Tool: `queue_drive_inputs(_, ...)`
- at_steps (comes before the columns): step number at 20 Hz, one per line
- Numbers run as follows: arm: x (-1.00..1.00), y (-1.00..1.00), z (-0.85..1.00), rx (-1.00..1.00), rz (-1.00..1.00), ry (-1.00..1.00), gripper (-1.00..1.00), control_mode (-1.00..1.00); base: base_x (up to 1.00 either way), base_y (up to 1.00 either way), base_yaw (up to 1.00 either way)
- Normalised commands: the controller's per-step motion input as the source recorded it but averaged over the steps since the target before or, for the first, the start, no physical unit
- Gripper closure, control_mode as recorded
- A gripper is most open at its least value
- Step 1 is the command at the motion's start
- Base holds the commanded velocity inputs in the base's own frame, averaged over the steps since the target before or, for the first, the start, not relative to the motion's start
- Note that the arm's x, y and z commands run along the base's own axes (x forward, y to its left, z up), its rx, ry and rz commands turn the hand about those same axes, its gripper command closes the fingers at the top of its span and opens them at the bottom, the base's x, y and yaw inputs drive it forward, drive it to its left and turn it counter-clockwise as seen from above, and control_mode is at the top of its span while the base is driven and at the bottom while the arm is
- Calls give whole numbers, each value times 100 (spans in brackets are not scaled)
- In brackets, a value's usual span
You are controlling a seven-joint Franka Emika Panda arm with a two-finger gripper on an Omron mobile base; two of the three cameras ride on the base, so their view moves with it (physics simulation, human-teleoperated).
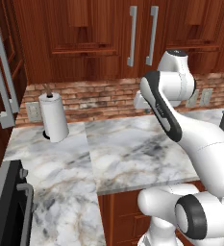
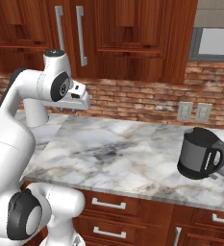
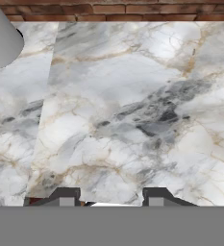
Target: Navigate to the range hood.
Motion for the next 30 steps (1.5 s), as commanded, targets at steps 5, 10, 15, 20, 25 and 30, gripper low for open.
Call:
queue_drive_inputs(5, 0, 0, 0, 0, 0, 0, -100, 100, 0, 0, 0)
queue_drive_inputs(10, 0, 0, 0, 0, 0, 0, -100, 100, 0, 0, 0)
queue_drive_inputs(15, 0, 0, 0, 0, 0, 0, -100, 100, 0, 0, 0)
queue_drive_inputs(20, 0, 0, 0, 0, 0, 0, -100, 100, -2, 0, 0)
queue_drive_inputs(25, 0, 0, 0, 0, 0, 0, -100, 100, -20, -3, 0)
queue_drive_inputs(30, 0, 0, 0, 0, 0, 0, -100, 100, -17, -10, 0)
